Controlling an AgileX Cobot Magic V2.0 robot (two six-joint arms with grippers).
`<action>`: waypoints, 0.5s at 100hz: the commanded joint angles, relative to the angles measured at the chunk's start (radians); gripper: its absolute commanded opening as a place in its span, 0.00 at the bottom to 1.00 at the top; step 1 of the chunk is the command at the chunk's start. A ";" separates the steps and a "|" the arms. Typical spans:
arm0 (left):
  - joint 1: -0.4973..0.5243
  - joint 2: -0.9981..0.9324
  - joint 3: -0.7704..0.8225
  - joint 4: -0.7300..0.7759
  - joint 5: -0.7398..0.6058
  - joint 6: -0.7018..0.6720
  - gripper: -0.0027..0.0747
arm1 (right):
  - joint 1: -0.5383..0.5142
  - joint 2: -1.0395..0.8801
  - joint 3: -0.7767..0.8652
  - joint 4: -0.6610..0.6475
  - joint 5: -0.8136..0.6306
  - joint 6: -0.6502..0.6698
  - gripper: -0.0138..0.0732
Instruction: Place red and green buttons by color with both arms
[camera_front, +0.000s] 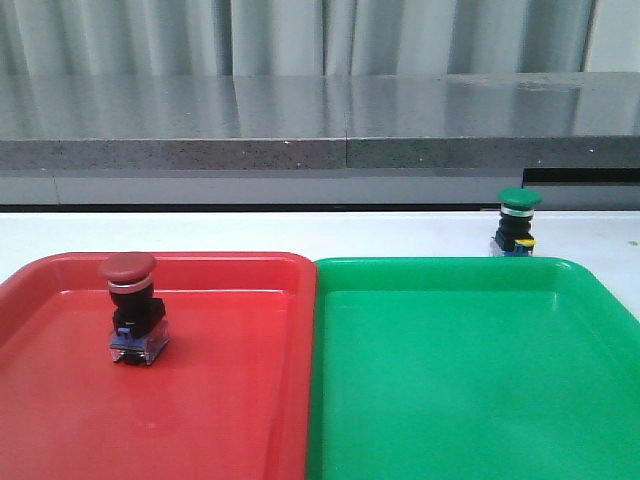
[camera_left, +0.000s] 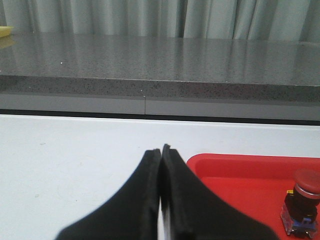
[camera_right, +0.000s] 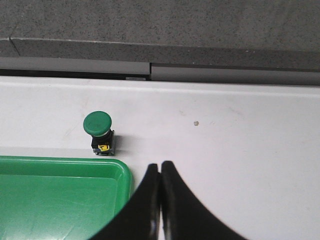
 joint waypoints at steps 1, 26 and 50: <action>0.002 -0.033 0.012 -0.008 -0.077 -0.001 0.01 | 0.020 0.064 -0.092 0.007 -0.029 -0.003 0.24; 0.002 -0.033 0.012 -0.008 -0.077 -0.001 0.01 | 0.094 0.282 -0.263 0.056 0.075 -0.003 0.73; 0.002 -0.033 0.012 -0.008 -0.077 -0.001 0.01 | 0.109 0.473 -0.454 0.149 0.185 -0.003 0.79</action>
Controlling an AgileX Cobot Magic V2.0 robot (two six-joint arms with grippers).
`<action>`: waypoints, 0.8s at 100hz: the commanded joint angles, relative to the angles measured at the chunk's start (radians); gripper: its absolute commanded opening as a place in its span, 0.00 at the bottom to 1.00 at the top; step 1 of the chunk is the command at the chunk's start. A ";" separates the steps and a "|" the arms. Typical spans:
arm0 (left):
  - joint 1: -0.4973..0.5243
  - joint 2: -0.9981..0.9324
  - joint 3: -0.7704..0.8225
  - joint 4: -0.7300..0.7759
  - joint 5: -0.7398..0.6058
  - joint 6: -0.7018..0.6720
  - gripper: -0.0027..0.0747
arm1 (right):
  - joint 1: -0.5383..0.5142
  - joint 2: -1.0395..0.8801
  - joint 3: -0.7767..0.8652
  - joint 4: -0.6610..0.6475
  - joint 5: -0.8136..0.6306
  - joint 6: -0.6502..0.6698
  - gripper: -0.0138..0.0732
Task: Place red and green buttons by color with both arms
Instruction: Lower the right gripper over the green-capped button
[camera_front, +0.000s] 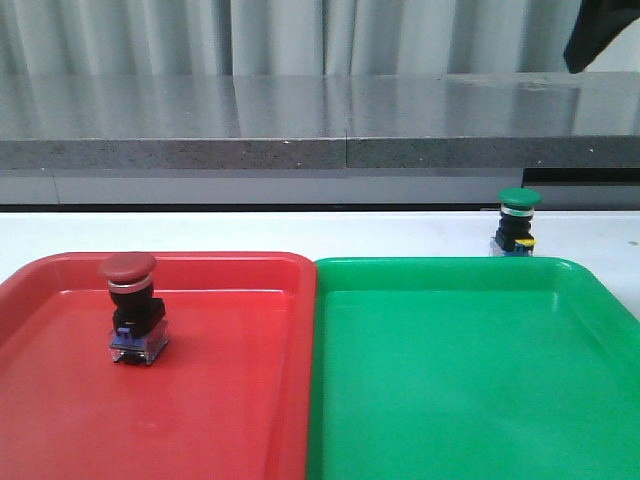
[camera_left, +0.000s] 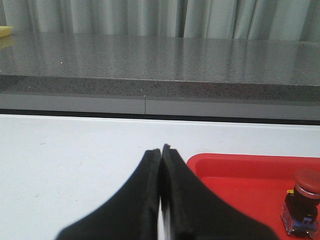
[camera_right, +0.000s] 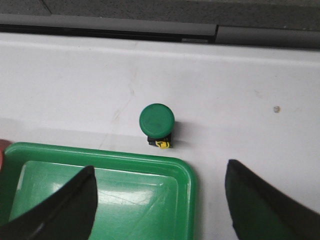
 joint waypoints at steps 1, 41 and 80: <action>0.002 -0.033 0.012 -0.008 -0.077 -0.001 0.01 | 0.001 0.041 -0.098 0.025 0.005 -0.003 0.79; 0.002 -0.033 0.012 -0.008 -0.077 -0.001 0.01 | 0.001 0.352 -0.414 0.026 0.239 -0.003 0.78; 0.002 -0.033 0.012 -0.008 -0.077 -0.001 0.01 | 0.000 0.530 -0.506 0.026 0.285 0.032 0.78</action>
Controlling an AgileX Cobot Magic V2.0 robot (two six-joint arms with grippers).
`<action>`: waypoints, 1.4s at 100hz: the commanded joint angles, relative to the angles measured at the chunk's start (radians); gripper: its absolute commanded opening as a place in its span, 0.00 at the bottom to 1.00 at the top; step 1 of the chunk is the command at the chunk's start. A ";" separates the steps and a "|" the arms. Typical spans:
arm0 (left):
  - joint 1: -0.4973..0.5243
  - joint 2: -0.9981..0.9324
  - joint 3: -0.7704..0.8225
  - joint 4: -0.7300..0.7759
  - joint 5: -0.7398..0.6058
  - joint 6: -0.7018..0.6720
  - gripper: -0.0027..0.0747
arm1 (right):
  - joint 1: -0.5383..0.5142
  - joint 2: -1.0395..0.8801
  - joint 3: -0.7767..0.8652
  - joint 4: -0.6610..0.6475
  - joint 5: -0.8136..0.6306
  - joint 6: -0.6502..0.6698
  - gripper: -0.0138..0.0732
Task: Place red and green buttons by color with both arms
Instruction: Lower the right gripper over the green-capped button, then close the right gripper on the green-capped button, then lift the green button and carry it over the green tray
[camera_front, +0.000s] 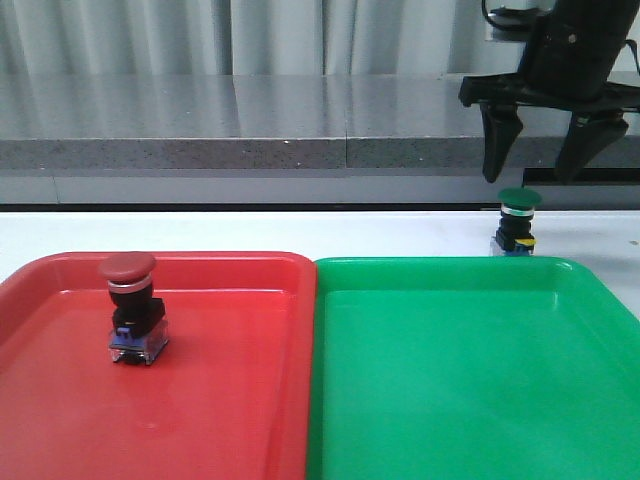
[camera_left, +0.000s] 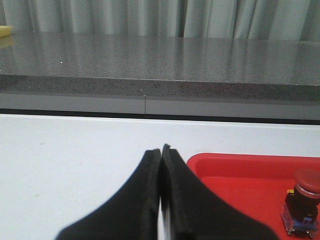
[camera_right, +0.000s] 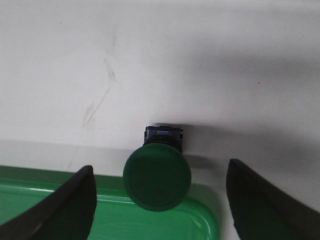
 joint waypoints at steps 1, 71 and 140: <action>0.002 -0.033 0.012 -0.008 -0.078 -0.001 0.01 | 0.000 -0.032 -0.037 0.008 -0.020 0.010 0.78; 0.002 -0.033 0.012 -0.008 -0.078 -0.001 0.01 | 0.000 0.018 -0.037 0.020 -0.049 0.010 0.45; 0.002 -0.033 0.012 -0.008 -0.078 -0.001 0.01 | 0.043 -0.044 -0.201 0.023 0.190 0.109 0.45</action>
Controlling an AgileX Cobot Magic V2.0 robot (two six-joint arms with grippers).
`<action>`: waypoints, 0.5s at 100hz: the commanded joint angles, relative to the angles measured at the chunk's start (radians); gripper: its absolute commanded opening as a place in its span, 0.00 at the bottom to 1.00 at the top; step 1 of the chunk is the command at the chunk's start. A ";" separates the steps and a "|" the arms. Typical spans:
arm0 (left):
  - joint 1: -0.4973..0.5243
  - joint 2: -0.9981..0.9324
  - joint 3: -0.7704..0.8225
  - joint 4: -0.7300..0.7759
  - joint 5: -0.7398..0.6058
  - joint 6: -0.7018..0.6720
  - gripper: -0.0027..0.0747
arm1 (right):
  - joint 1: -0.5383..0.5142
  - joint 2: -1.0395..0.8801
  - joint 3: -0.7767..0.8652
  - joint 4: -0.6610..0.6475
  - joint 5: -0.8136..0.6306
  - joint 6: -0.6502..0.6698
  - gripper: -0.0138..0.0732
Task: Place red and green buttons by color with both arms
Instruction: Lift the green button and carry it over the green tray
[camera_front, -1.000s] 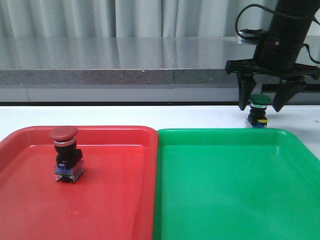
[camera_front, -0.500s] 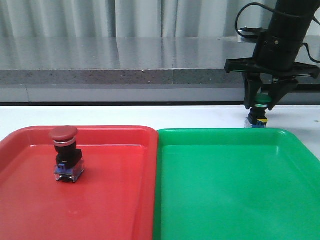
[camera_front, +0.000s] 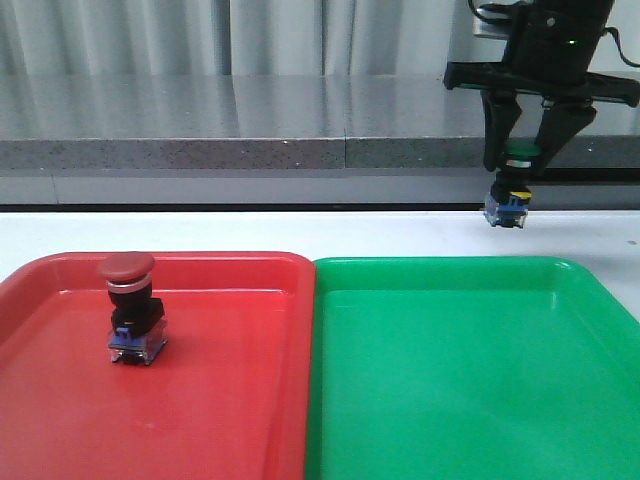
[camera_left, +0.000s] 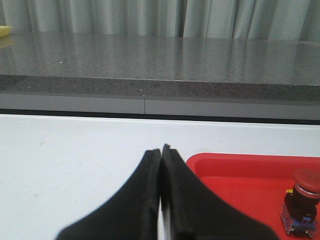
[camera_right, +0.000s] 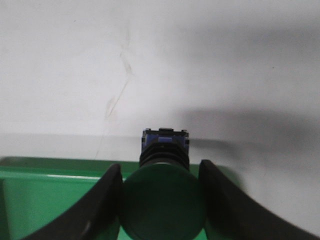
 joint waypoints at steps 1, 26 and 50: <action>0.002 -0.033 0.012 -0.008 -0.078 -0.001 0.01 | 0.018 -0.095 -0.035 0.005 0.019 0.027 0.45; 0.002 -0.033 0.012 -0.008 -0.078 -0.001 0.01 | 0.112 -0.149 -0.001 -0.018 0.065 0.076 0.45; 0.002 -0.033 0.012 -0.008 -0.078 -0.001 0.01 | 0.249 -0.164 0.115 -0.090 0.021 0.171 0.45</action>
